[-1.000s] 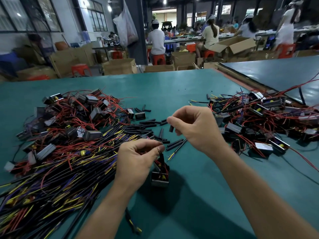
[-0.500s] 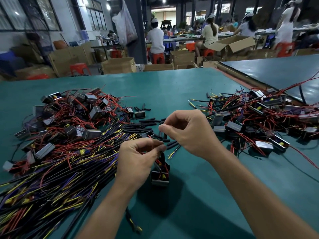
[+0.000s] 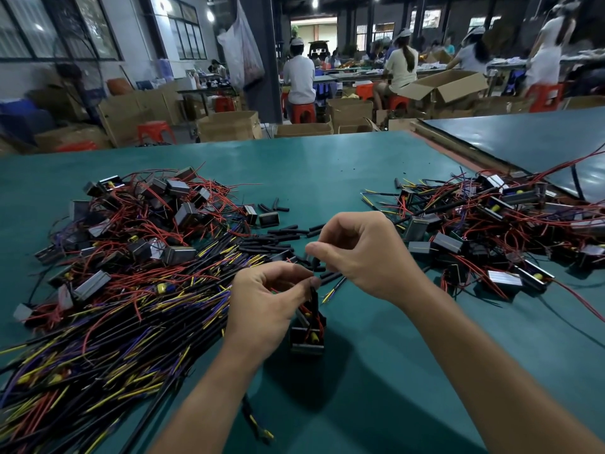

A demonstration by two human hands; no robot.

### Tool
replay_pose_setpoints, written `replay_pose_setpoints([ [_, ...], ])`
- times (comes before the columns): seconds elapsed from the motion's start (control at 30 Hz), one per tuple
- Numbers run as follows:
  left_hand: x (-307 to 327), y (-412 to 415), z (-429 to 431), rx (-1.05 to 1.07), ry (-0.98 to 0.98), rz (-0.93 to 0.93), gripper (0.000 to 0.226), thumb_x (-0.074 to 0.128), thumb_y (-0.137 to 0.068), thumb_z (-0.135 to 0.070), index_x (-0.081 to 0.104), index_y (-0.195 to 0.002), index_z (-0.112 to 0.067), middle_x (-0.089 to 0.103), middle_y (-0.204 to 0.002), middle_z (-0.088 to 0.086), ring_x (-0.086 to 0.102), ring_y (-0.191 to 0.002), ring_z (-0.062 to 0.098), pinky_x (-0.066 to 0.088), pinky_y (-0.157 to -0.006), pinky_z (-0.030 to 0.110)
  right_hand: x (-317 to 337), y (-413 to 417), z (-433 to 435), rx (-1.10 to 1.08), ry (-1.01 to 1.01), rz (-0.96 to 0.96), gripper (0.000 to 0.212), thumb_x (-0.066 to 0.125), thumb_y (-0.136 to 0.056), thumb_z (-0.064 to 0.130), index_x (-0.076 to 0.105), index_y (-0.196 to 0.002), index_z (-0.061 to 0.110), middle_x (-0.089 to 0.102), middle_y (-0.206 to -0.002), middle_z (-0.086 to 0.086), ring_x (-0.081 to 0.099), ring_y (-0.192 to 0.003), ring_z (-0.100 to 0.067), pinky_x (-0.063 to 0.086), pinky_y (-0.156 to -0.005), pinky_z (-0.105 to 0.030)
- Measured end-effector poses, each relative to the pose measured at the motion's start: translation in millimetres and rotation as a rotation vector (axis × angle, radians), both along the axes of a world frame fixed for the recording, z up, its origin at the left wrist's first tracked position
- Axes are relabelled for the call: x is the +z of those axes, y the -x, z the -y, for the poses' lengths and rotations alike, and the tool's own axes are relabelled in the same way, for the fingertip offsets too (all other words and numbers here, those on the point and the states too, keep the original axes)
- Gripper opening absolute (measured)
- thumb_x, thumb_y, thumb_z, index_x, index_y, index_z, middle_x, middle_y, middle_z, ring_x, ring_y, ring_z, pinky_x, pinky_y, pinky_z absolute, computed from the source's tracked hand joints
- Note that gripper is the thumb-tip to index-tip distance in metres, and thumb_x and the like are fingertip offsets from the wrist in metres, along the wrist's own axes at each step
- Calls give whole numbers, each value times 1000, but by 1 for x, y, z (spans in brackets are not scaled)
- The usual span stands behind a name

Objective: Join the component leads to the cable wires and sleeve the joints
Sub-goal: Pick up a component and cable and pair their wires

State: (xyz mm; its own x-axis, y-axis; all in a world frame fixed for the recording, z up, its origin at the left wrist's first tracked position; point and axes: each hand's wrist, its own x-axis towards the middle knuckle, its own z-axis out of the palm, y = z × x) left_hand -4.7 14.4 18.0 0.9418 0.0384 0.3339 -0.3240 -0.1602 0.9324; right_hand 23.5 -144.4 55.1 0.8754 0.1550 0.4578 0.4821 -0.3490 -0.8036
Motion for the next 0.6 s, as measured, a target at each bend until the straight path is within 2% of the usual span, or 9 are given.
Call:
replay_pose_setpoints([
  [0.07,1,0,1,0,9,3,16,83,-71,-9,76,-72,-23,71,-65,4,61,-61,14,56,-66,48,1,0,1,7,8,-8,20,80,-80,19,67,-68,11,65,-59,-11,53,-51,-17,49,-54,-42],
  [0.2,1,0,1,4,12,-4,17,82,-71,-7,77,-74,-23,72,-69,7,63,-64,18,56,-70,53,0,0,1,-21,16,21,20,80,-80,21,67,-67,14,64,-58,-8,51,-51,-14,48,-53,-39],
  [0.33,1,1,2,3,28,-12,14,82,-71,-4,78,-74,-18,72,-71,12,63,-66,22,56,-72,57,-3,-3,3,-95,-12,86,21,80,-80,23,67,-65,16,56,-51,2,42,-47,-7,38,-47,-26],
  [0.47,3,4,4,-1,40,-17,17,82,-71,-5,79,-80,-18,70,-75,18,60,-65,21,56,-73,54,-4,-2,1,-80,16,100,19,80,-80,24,69,-66,17,53,-49,7,39,-46,-4,35,-47,-22],
  [0.6,4,3,4,4,36,-28,19,81,-71,-5,79,-77,-22,69,-68,11,58,-63,15,57,-68,42,0,-1,0,-133,-78,176,18,79,-81,22,69,-68,15,62,-55,5,53,-49,-14,44,-49,-25],
])
